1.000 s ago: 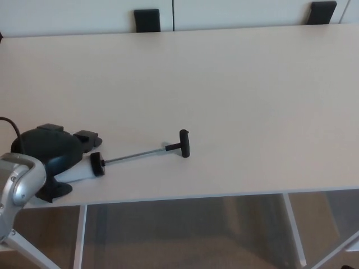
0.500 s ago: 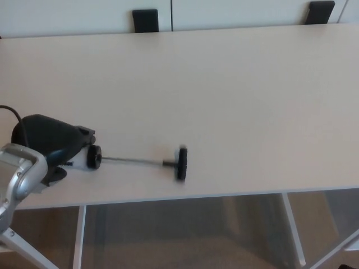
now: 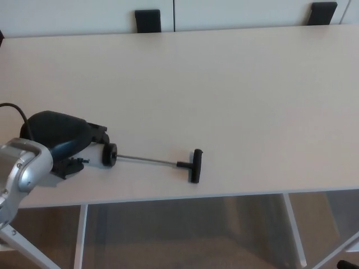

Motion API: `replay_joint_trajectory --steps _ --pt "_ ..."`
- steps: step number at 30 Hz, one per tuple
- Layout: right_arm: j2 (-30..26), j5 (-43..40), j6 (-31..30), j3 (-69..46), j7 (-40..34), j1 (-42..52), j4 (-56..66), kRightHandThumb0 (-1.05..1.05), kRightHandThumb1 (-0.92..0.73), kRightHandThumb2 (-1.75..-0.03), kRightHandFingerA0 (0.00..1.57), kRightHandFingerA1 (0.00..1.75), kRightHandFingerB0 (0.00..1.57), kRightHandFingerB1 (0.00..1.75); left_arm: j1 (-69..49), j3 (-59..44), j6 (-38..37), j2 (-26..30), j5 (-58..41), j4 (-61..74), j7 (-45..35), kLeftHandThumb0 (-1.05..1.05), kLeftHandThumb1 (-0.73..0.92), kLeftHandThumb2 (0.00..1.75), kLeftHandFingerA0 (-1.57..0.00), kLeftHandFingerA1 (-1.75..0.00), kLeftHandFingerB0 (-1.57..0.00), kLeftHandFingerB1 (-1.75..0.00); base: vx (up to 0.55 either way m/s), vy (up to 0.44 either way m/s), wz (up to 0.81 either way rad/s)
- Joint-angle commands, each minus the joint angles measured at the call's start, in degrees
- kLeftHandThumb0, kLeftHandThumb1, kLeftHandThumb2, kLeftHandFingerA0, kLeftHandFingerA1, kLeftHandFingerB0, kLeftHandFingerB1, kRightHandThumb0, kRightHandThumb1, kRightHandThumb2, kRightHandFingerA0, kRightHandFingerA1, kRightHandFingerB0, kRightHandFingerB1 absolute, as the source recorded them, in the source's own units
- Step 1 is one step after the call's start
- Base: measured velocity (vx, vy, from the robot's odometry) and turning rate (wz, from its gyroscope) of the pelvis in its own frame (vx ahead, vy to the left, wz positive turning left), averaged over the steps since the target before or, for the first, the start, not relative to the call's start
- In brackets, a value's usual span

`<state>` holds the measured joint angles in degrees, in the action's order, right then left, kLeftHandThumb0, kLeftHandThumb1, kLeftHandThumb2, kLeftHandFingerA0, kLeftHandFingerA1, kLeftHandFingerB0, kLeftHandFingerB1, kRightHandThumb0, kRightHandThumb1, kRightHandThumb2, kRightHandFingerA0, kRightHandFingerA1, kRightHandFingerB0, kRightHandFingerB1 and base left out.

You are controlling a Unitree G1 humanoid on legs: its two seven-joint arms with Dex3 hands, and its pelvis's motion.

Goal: The robot walks towards a desk on which an air pump is kept in the middle. It lifts it up and holds it with its left hand and uses its right hand to compress it by pushing its handle inwards.

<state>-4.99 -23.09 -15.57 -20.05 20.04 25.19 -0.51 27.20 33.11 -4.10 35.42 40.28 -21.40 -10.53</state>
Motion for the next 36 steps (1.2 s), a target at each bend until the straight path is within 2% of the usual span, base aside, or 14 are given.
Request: replay_joint_trajectory --steps 1,3,4,9,10,15,19,20,21,24,26,33,34,36 --pt "-1.1 -0.2 -1.0 0.0 -0.7 -0.2 0.7 -0.20 -0.58 -0.56 0.45 0.42 0.34 0.35 -1.1 1.3 -3.7 -0.4 2.9 -1.5 1.2 -0.12 0.69 0.60 -0.68 -1.12 -0.67 -0.64 0.00 0.000 0.00" --pt "-1.0 -0.1 -1.0 0.0 -0.8 -0.4 0.7 -0.20 -0.58 -0.57 0.45 0.42 0.36 0.36 -1.5 0.7 -4.9 -0.8 2.4 -1.8 3.1 -0.14 0.76 0.62 -0.68 -1.15 -0.66 -0.70 0.00 0.000 0.00" --pt "-1.0 -0.1 -1.0 0.1 -0.9 -0.4 0.8 -0.21 -0.57 -0.57 0.45 0.43 0.40 0.37 -1.5 0.8 -5.6 -0.9 2.6 -2.0 4.1 -0.15 0.77 0.63 -0.58 -1.36 -0.61 -0.80 0.00 0.000 0.00" --pt "-0.9 0.0 -1.3 0.3 -1.3 -0.5 1.1 -0.24 -0.57 -0.57 0.47 0.43 0.45 0.39 -1.6 0.7 -6.2 -1.4 2.8 -2.4 4.3 -0.15 0.78 0.63 -0.59 -1.39 -0.61 -0.83 0.00 0.000 0.00" --pt "-1.0 0.2 -1.1 0.4 -1.3 -0.6 1.0 -0.26 -0.56 -0.56 0.46 0.43 0.46 0.40 -1.7 0.5 -5.6 -1.9 2.6 -2.4 3.8 -0.16 0.80 0.65 -0.64 -1.36 -0.72 -0.63 0.00 0.000 0.00" --pt "-1.1 0.4 -0.9 0.7 -1.5 -0.8 1.4 -0.24 -0.57 -0.56 0.47 0.43 0.47 0.40 -1.6 -0.1 -5.1 -2.7 2.2 -2.7 3.4 -0.16 0.79 0.64 -0.64 -1.32 -0.72 -0.68 0.00 0.000 0.00" --pt "-1.0 0.5 -0.8 1.1 -1.7 0.1 3.1 -0.25 -0.57 -0.57 0.47 0.43 0.45 0.39 -1.6 -0.9 -5.9 -2.8 1.0 -2.8 2.7 -0.14 0.79 0.63 -0.74 -1.06 -0.75 -0.60 0.00 0.000 0.00" --pt "-0.9 0.4 -0.7 1.5 -1.4 1.9 5.6 -0.30 -0.56 -0.57 0.47 0.43 0.45 0.39 -1.6 -1.1 -6.5 -2.6 1.0 -2.8 3.1 -0.11 0.75 0.63 -0.65 -1.29 -0.64 -0.86 0.00 0.000 0.00" --pt "-0.9 0.4 -0.6 1.8 -1.2 3.1 7.3 -0.30 -0.56 -0.57 0.47 0.43 0.45 0.39 -1.5 -1.3 -7.0 -2.5 1.0 -2.8 3.5 -0.11 0.75 0.63 -0.65 -1.29 -0.64 -0.86 0.00 0.000 0.00" --pt "-0.6 1.1 5.4 3.8 3.6 13.7 16.9 -0.34 -0.61 -0.58 0.42 0.44 0.36 0.37 -1.8 -2.6 -7.6 -2.0 0.5 -2.1 4.2 -0.11 0.78 0.58 -0.51 -1.56 -0.47 -1.19 0.00 0.000 0.00" --pt "-0.8 2.8 9.3 4.7 5.4 20.3 21.7 -0.48 -0.47 -0.77 0.45 0.51 0.37 0.46 -1.9 -3.2 -8.3 -1.7 0.6 -1.7 4.9 -0.15 0.80 0.55 -0.53 -1.61 -0.47 -1.21 0.00 0.000 0.00" --pt "0.7 -1.4 20.9 1.5 13.8 36.4 32.1 -0.38 -0.60 -0.59 0.47 0.40 0.38 0.35 -1.0 -4.2 -9.0 -1.2 1.3 -1.4 5.9 -0.16 0.82 0.57 -0.57 -1.64 -0.55 -1.12 0.00 0.000 0.00" --pt "1.7 -3.1 23.7 -0.8 14.8 38.1 34.8 -0.44 -0.60 -0.58 0.52 0.38 0.37 0.33 -0.6 -4.4 -8.9 -1.4 1.1 -1.5 5.5 -0.07 0.77 0.48 -0.59 -1.68 -0.37 -1.32 0.00 0.000 0.00" --pt "2.3 -4.0 25.6 -2.2 15.1 39.4 36.8 -0.44 -0.60 -0.58 0.52 0.38 0.37 0.33 -0.4 -4.5 -8.8 -1.5 0.9 -1.6 5.2 -0.07 0.77 0.48 -0.59 -1.68 -0.37 -1.32 0.00 0.000 0.00"
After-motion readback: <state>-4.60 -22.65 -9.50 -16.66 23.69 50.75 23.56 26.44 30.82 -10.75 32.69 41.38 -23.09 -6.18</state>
